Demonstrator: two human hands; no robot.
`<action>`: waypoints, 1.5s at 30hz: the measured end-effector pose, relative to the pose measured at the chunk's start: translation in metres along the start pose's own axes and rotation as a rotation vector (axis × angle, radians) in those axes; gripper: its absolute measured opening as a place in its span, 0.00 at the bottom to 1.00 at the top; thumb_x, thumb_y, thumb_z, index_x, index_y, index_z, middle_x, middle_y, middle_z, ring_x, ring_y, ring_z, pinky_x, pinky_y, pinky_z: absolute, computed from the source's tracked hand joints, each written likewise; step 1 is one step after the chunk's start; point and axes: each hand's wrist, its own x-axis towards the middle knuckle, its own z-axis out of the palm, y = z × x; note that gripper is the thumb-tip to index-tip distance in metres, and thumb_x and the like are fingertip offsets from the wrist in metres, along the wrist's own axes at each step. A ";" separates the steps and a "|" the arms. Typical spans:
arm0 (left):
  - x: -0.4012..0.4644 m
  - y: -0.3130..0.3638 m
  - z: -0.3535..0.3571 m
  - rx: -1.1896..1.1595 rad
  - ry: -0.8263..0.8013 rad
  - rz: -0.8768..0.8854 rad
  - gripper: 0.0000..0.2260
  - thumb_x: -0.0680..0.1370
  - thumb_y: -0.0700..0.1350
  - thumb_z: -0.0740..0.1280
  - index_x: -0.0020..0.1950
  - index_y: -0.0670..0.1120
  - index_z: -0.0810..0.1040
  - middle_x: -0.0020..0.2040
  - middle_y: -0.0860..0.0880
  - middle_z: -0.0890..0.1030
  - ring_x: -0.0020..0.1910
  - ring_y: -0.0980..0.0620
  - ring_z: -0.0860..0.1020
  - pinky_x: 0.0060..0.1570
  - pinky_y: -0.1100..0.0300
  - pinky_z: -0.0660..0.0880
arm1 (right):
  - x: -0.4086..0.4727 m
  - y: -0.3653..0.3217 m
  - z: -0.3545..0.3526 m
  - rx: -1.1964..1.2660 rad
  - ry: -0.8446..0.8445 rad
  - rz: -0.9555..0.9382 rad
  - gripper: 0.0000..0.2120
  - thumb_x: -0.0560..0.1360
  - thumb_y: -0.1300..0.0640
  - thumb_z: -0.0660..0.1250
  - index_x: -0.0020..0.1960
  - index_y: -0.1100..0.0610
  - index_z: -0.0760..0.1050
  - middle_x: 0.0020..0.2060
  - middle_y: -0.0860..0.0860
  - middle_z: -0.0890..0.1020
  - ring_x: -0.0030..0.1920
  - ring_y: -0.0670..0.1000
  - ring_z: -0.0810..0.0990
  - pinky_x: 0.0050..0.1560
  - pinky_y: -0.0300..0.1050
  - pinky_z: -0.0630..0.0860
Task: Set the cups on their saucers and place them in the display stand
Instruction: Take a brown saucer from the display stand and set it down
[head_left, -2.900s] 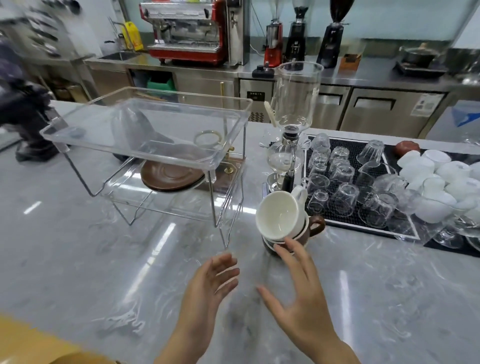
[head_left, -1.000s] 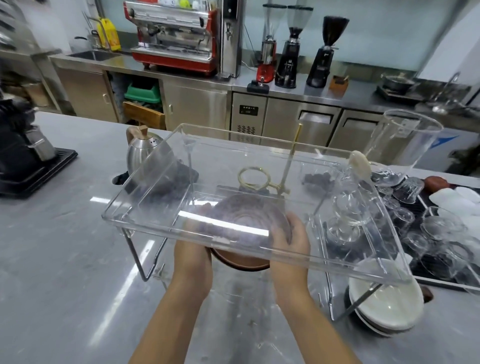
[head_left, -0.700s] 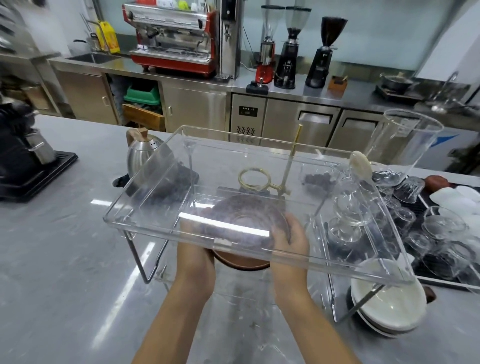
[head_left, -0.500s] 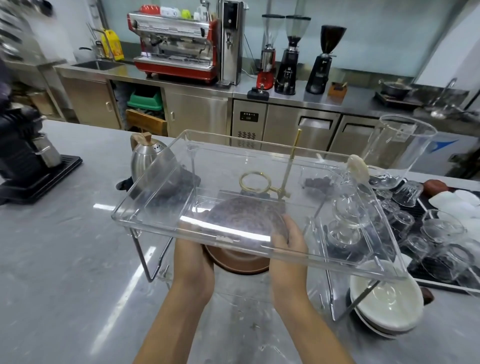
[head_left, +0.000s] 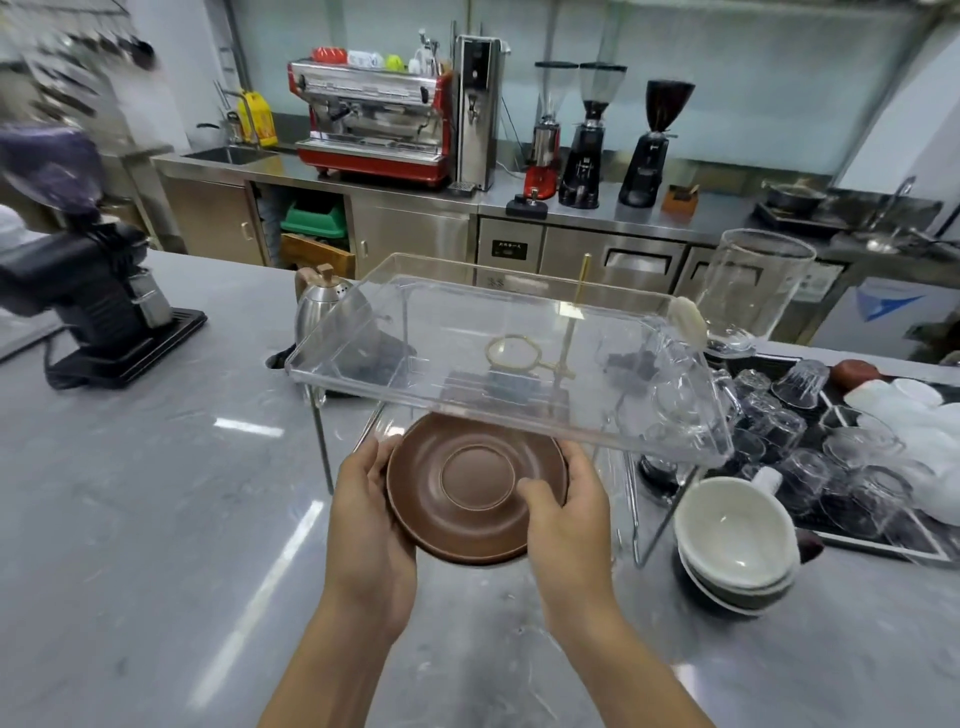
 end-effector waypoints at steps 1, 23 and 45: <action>-0.007 -0.001 -0.004 -0.001 0.011 0.000 0.24 0.84 0.54 0.55 0.65 0.37 0.77 0.59 0.34 0.83 0.58 0.41 0.81 0.63 0.45 0.74 | -0.006 0.001 -0.001 -0.004 -0.004 0.002 0.26 0.77 0.67 0.63 0.71 0.47 0.70 0.63 0.37 0.78 0.63 0.36 0.75 0.66 0.38 0.71; -0.104 -0.050 -0.053 -0.002 0.094 -0.187 0.17 0.83 0.51 0.57 0.58 0.47 0.83 0.49 0.47 0.88 0.51 0.45 0.84 0.53 0.47 0.76 | -0.120 0.049 -0.048 -0.154 -0.024 0.109 0.31 0.76 0.67 0.66 0.72 0.43 0.67 0.66 0.36 0.75 0.66 0.37 0.74 0.70 0.44 0.70; -0.131 -0.150 0.017 0.071 0.001 -0.392 0.17 0.83 0.48 0.54 0.56 0.43 0.80 0.42 0.47 0.88 0.39 0.53 0.86 0.47 0.53 0.75 | -0.124 0.105 -0.169 -0.203 0.229 0.247 0.28 0.75 0.69 0.67 0.71 0.47 0.71 0.61 0.35 0.78 0.60 0.33 0.76 0.68 0.48 0.73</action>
